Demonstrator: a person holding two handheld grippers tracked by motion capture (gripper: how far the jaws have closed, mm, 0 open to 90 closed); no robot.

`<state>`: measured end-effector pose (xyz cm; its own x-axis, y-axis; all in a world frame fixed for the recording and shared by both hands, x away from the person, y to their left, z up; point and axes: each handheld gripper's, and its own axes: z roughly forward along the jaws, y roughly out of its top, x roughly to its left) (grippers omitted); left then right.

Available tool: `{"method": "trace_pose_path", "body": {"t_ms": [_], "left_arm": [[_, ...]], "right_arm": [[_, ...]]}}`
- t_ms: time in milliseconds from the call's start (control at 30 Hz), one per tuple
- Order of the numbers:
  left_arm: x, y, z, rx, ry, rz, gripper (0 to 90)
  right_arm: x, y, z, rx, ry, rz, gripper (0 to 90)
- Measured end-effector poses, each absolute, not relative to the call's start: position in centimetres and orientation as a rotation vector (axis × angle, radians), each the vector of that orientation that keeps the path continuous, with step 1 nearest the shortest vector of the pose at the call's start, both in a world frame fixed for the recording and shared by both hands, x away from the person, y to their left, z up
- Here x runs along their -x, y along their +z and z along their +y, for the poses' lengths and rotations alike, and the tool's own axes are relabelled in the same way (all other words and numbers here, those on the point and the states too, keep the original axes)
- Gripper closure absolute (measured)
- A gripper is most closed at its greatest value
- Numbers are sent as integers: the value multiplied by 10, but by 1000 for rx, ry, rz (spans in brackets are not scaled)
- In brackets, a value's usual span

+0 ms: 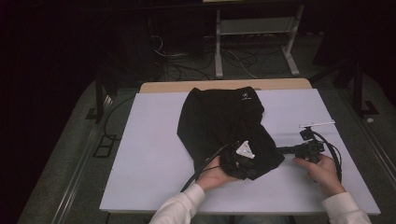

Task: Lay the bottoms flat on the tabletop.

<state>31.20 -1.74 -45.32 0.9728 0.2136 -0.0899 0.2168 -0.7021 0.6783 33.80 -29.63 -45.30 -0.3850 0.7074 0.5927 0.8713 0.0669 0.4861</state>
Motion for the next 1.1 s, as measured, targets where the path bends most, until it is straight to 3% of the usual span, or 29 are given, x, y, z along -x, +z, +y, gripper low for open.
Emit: {"method": "trace_pose_path", "body": {"t_ms": [67,133,467,733,1100], "left_arm": [[-314,-454,-17,-2369,-52,305,836],[-314,-454,-15,-2364,-78,321,879],[-295,-438,2,-2254,53,250,887],[-279,-435,11,-2163,27,204,886],[-256,-442,10,-2191,-54,129,886]], "right_arm": [[-338,-453,-297,1613,-1216,-2135,879],[-338,-453,-297,1615,-1212,-2136,879],[-328,-449,-308,1646,-1223,-2103,879],[-299,-443,-320,1619,-1244,-2096,879],[-256,-443,-334,1570,-1216,-2110,879]]}}
